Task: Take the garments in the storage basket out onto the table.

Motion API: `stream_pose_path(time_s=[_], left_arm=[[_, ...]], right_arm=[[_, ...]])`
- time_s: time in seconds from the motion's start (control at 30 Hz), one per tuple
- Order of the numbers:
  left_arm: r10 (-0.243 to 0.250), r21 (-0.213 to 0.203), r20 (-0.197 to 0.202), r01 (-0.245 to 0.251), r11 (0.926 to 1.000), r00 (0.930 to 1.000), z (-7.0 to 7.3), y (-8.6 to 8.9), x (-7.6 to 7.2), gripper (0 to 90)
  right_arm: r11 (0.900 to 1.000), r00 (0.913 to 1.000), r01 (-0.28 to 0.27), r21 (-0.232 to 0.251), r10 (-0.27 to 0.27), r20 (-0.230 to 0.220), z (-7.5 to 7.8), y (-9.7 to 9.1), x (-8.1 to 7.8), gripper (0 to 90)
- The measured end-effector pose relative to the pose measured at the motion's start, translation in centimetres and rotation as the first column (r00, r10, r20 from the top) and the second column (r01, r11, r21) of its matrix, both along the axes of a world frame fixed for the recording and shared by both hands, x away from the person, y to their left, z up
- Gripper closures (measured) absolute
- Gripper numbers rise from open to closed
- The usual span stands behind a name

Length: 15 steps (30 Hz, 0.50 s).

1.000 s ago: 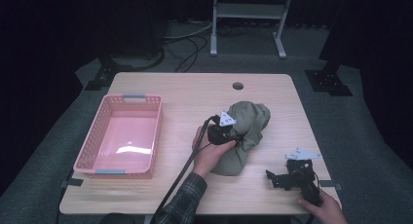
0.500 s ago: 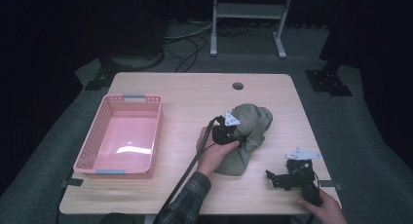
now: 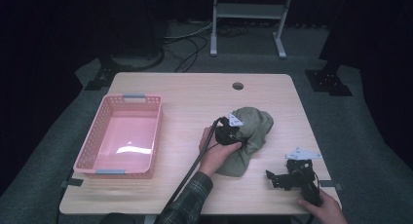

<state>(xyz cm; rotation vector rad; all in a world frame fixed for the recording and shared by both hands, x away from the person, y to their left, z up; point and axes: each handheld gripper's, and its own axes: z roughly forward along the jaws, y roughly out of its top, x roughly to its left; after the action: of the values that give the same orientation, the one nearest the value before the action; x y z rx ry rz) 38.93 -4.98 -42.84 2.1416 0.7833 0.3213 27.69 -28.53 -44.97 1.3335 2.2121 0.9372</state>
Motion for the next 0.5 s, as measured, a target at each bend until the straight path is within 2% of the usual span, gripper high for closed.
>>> stream_pose_path(time_s=[0.3,0.5], left_arm=[[-0.001,0.032,-0.008,0.001,0.9995,1.0,-0.12,-0.34,0.15,47.7],[0.013,0.043,-0.018,-0.012,0.999,0.9997,-0.26,-0.49,0.33,41.0]], right_arm=[[1.0,1.0,0.0,0.0,0.0,0.0,0.0,0.0,0.0,0.0],[1.0,1.0,0.0,0.0,0.0,0.0,0.0,0.0,0.0,0.0]])
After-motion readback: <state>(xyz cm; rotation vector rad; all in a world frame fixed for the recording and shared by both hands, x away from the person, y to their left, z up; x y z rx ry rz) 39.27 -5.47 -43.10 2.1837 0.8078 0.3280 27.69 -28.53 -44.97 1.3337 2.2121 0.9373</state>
